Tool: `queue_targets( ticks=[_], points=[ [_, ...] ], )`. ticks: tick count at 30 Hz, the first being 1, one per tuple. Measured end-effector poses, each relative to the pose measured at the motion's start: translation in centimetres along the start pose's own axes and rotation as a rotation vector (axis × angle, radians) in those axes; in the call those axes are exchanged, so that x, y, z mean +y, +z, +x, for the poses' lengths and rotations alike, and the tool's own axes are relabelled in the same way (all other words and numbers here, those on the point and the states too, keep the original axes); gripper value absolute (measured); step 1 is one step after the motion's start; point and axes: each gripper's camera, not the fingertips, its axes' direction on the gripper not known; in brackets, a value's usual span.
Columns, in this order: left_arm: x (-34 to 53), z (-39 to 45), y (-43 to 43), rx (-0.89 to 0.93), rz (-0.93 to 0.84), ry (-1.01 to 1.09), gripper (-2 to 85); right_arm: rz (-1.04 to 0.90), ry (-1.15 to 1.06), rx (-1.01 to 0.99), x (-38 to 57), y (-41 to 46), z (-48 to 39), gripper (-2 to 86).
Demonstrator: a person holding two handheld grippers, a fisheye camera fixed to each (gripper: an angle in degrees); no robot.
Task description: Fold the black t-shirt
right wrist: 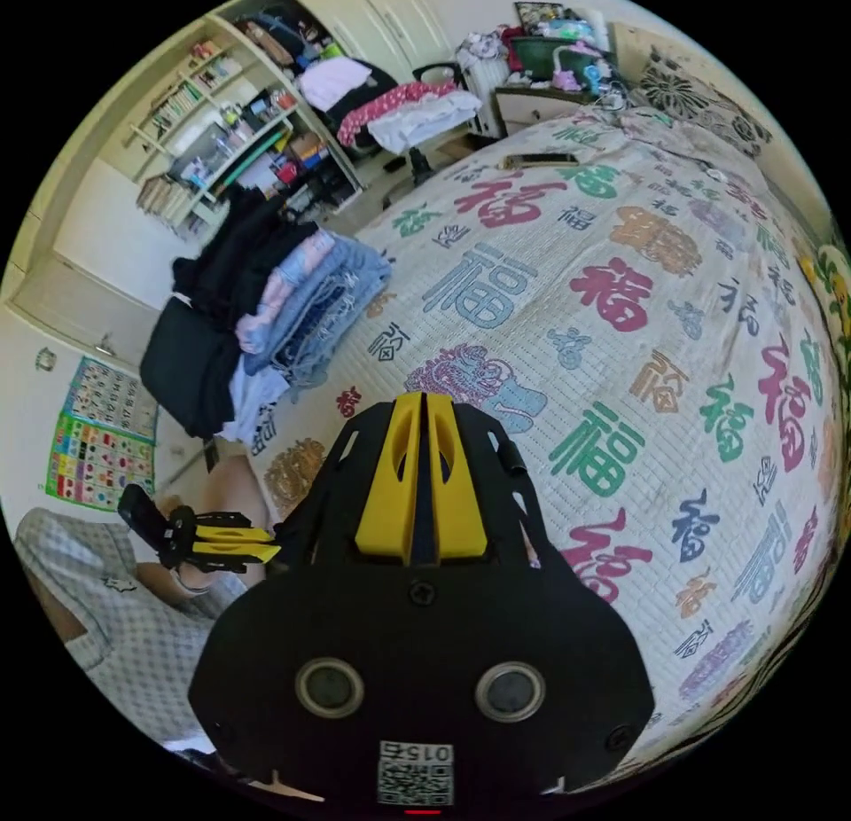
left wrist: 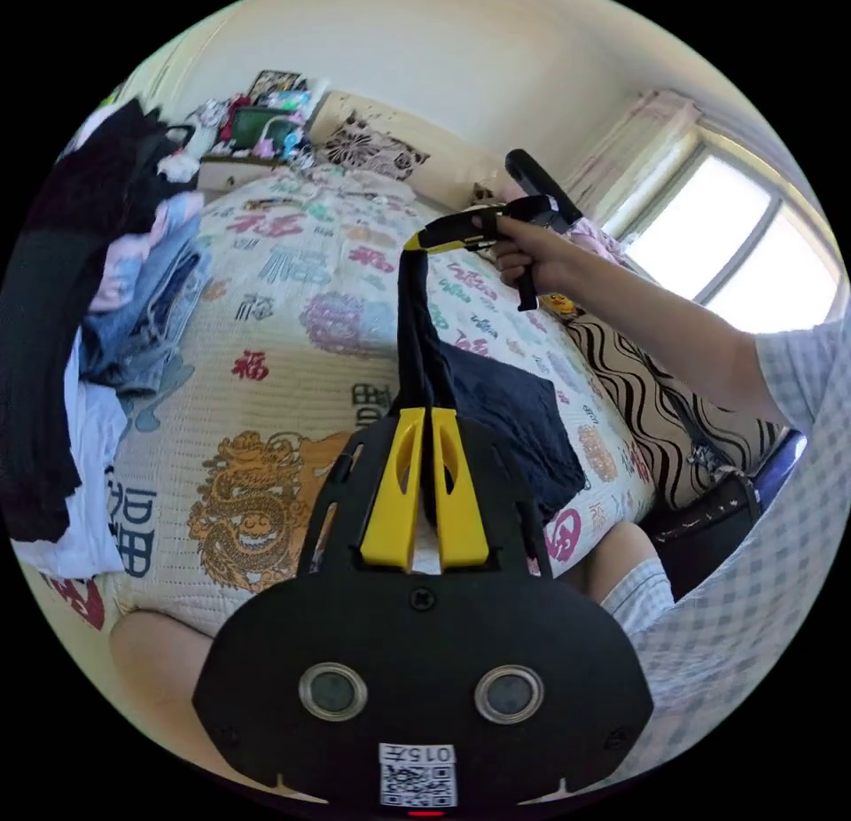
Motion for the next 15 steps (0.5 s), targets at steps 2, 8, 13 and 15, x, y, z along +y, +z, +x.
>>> queue_targets(
  ticks=[2, 8, 13, 15],
  points=[
    [-0.2, 3.7, 0.1, 0.024, 0.026, 0.058, -0.5, 0.077, 0.053, -0.036, 3.5, -3.7, 2.1, -0.8],
    [0.1, 16.6, 4.9, 0.158, -0.008, 0.262, -0.5, 0.205, 0.260, -0.064, 17.4, -12.0, 11.0, -0.7],
    [2.3, 26.5, 13.2, 0.123, -0.143, 0.425, -0.2, 0.177, 0.451, -0.057, 27.1, -11.4, 19.1, -0.6],
    [3.2, 29.1, 15.8, 0.082, -0.175, 0.479, -0.1, 0.163, 0.494, -0.053, 29.2, -10.3, 21.3, -0.5]
  ],
)
